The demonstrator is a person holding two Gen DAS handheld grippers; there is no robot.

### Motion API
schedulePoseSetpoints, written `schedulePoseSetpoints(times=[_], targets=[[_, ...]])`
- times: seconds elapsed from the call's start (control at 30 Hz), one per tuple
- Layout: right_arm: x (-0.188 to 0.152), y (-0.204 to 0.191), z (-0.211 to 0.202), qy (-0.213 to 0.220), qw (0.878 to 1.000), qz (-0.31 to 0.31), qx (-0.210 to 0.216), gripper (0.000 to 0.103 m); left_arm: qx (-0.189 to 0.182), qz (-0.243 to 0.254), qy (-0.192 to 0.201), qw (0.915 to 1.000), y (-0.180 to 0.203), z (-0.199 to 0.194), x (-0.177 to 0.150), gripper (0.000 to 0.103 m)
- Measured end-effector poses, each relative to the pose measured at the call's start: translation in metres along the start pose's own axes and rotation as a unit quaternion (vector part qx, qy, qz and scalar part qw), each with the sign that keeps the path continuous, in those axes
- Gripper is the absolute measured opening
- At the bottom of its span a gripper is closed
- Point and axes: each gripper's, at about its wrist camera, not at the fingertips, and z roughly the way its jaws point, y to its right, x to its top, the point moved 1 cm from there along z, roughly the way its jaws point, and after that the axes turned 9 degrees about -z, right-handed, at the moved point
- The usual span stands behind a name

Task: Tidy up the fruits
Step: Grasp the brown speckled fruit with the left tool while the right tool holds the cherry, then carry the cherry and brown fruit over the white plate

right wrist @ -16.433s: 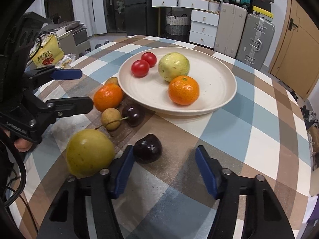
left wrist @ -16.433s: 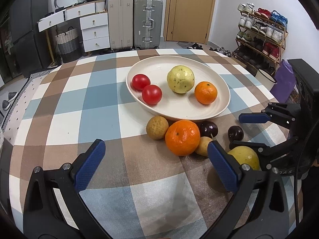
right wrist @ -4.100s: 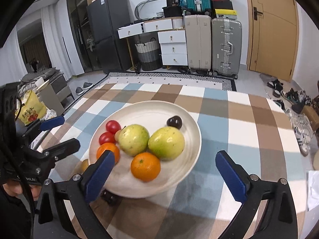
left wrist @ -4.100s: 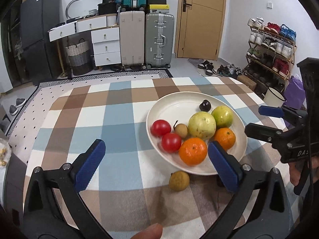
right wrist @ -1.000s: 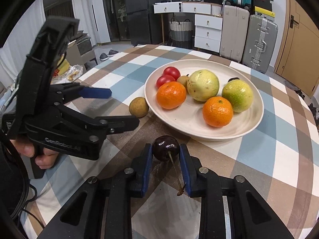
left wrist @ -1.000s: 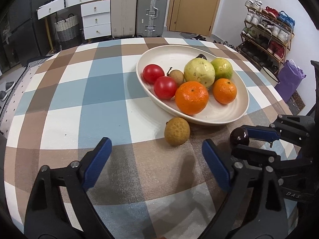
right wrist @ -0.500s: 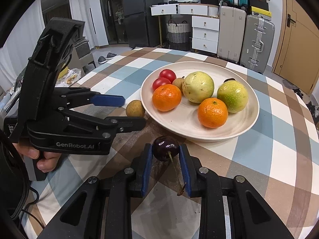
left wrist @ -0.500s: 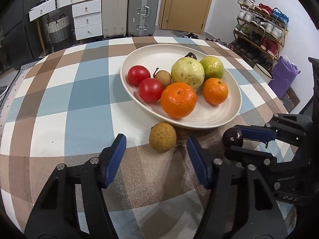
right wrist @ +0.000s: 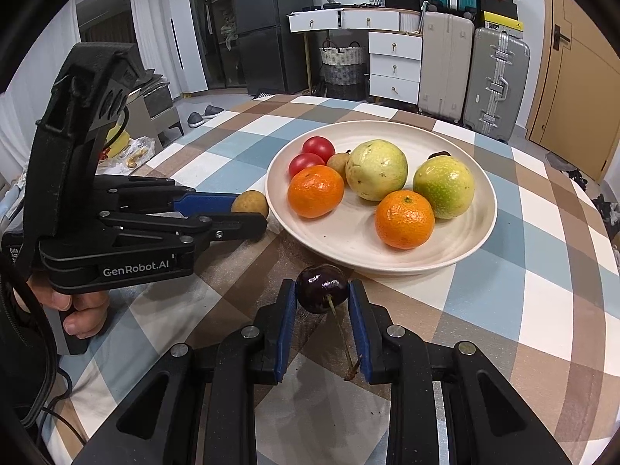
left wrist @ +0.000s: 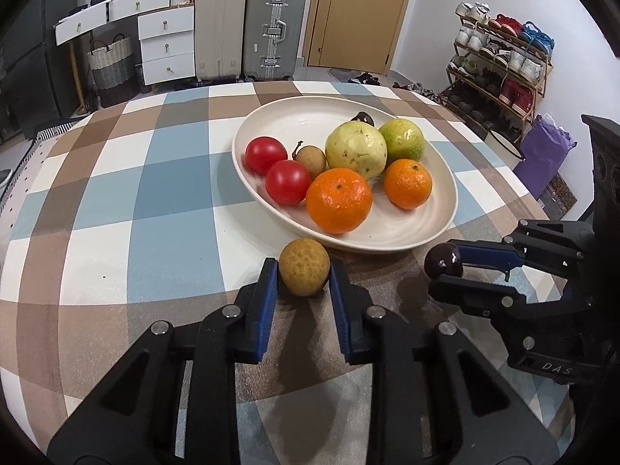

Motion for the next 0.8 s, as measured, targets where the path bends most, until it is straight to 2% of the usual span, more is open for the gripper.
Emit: schedulePoseSetpoints(times=[0.13, 0.37, 0.8], targets=[[0.000, 0.002, -0.005, 0.009, 1.000, 0.002, 0.003, 0.027, -0.002, 0.001, 0.009, 1.0000, 0.000, -0.009, -0.001, 0.024], [0.004, 0.013, -0.030, 0.064, 0.998, 0.021, 0.005, 0.027, -0.024, 0.013, 0.040, 0.9988, 0.009, -0.029, -0.002, 0.024], [0.007, 0.038, -0.045, 0.094, 0.994, 0.055, -0.017, 0.027, -0.038, 0.012, 0.059, 0.9975, 0.023, -0.039, 0.001, 0.024]])
